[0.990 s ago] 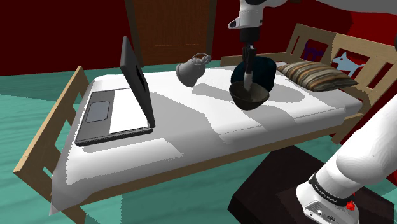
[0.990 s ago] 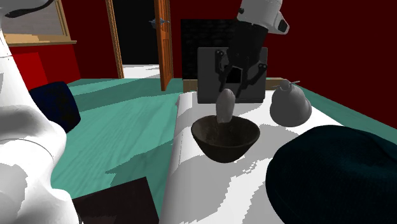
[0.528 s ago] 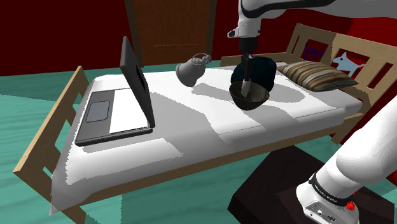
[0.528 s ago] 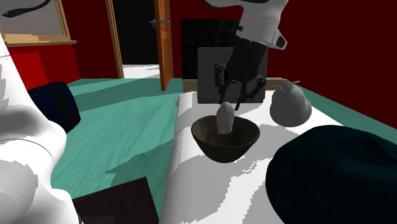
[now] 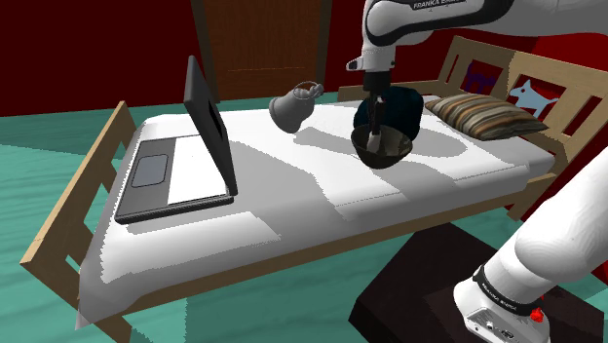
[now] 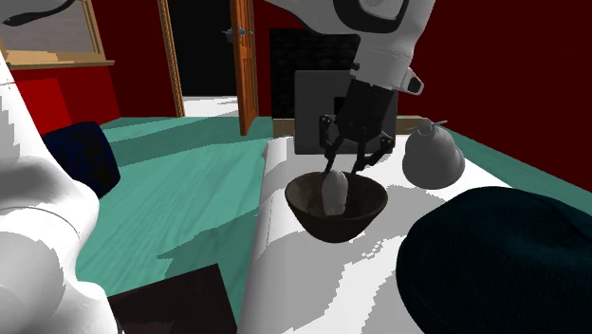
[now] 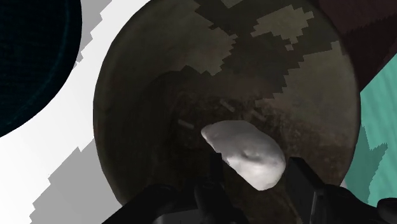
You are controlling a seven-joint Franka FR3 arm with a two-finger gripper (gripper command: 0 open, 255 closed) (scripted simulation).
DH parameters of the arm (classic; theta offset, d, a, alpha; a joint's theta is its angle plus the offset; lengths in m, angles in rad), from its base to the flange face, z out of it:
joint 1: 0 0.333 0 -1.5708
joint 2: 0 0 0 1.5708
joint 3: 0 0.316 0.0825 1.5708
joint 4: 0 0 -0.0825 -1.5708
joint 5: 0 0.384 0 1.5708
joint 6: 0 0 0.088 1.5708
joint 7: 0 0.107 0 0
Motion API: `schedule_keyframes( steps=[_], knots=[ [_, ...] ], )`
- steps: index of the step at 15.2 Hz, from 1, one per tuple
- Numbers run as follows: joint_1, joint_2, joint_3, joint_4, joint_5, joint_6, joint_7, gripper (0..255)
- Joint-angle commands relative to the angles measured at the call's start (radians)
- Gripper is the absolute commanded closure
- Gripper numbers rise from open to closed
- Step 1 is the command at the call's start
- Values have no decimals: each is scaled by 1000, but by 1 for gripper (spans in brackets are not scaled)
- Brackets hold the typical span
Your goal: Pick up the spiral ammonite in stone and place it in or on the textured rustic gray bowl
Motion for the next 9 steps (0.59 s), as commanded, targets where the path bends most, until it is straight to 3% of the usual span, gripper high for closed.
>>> schedule_keyframes(
  steps=[1, 5, 6, 9],
  knots=[
    [0, 1, 0, -2, 0, 3, 0, 255],
    [0, 1, 0, -2, 0, 3, 0, 255],
    [0, 1, 0, -2, 0, 3, 0, 0],
    [0, 1, 0, -2, 0, 3, 0, 0]
  ],
)
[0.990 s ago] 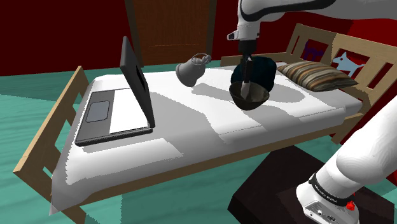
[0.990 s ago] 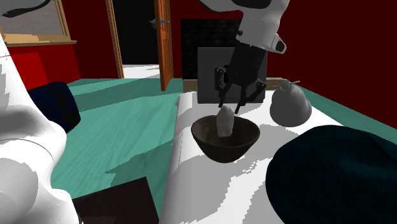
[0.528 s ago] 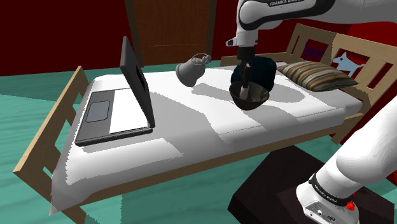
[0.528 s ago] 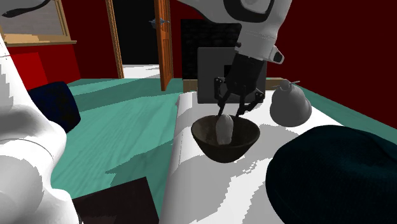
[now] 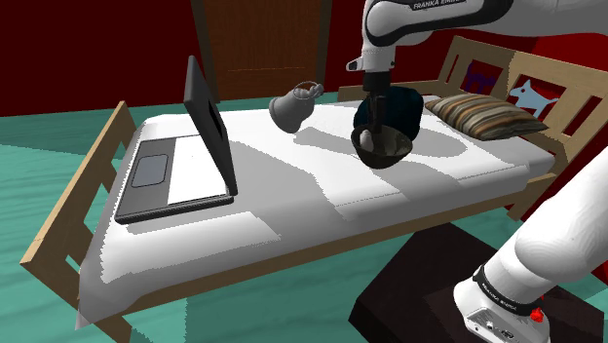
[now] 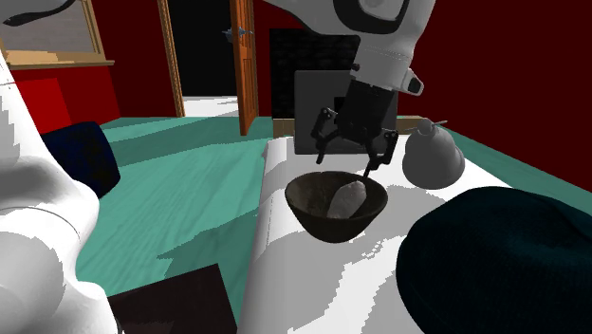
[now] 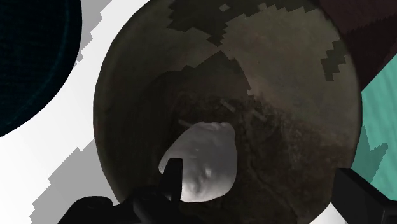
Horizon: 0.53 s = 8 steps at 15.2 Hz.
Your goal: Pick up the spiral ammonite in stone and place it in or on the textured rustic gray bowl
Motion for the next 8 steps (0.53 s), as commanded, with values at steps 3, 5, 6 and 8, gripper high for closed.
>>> schedule_keyframes(
  steps=[3, 5, 6, 8],
  knots=[
    [-1, 10, -1, 44, -1, -34, 1, 0],
    [-3, 34, -3, 137, -3, -103, 3, 0],
    [-3, 45, -4, 176, -4, -131, 4, 0],
    [-3, 45, -4, 175, -4, -130, 4, 0]
  ],
)
